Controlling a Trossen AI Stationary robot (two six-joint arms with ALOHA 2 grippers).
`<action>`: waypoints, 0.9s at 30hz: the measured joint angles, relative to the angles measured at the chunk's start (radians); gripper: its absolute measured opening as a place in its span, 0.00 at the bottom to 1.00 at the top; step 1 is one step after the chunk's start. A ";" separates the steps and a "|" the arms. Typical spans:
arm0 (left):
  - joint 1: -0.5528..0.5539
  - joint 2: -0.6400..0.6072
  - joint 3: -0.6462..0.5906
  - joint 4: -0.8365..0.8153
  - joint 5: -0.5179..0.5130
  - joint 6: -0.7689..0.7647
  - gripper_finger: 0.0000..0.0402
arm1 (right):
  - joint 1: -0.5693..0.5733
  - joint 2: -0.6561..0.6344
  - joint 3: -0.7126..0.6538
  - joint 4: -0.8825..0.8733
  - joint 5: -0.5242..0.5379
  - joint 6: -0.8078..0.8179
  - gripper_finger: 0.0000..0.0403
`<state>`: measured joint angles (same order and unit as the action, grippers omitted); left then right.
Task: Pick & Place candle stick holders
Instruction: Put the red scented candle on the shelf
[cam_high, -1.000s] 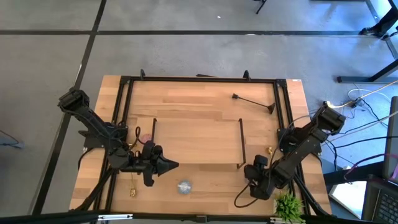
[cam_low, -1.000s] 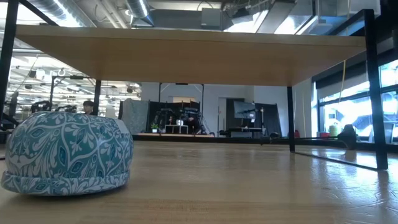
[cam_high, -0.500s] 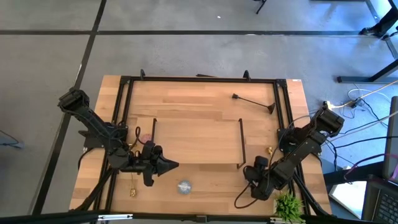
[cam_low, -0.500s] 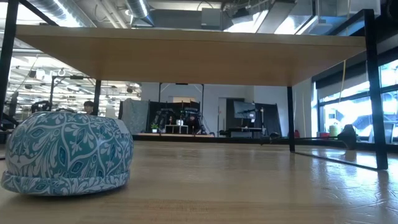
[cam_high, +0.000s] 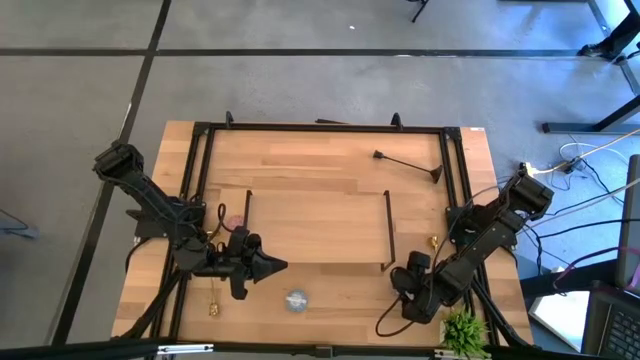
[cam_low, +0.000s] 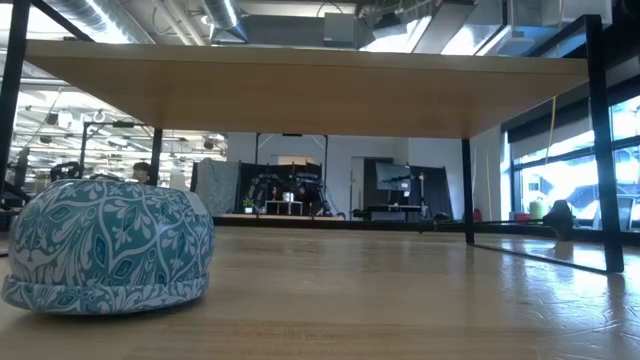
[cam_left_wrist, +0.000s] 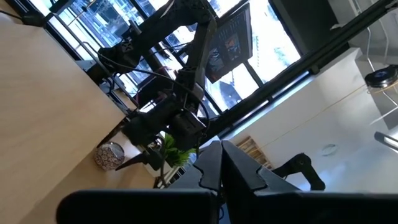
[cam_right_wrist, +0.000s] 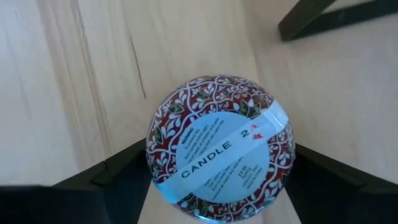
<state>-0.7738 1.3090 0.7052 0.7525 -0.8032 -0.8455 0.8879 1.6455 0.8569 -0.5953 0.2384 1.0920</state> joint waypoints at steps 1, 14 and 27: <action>0.000 0.000 0.000 0.000 0.000 0.000 0.01 | 0.000 0.000 0.002 0.001 0.008 0.000 0.84; 0.000 0.000 0.000 0.000 0.000 0.003 0.00 | -0.034 0.000 0.003 0.000 0.015 0.000 0.94; 0.000 0.000 0.000 -0.001 0.000 0.003 0.01 | -0.071 0.000 0.003 0.001 0.020 0.005 0.94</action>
<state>-0.7735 1.3090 0.7048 0.7517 -0.8032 -0.8421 0.8169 1.6455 0.8597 -0.5941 0.2588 1.0966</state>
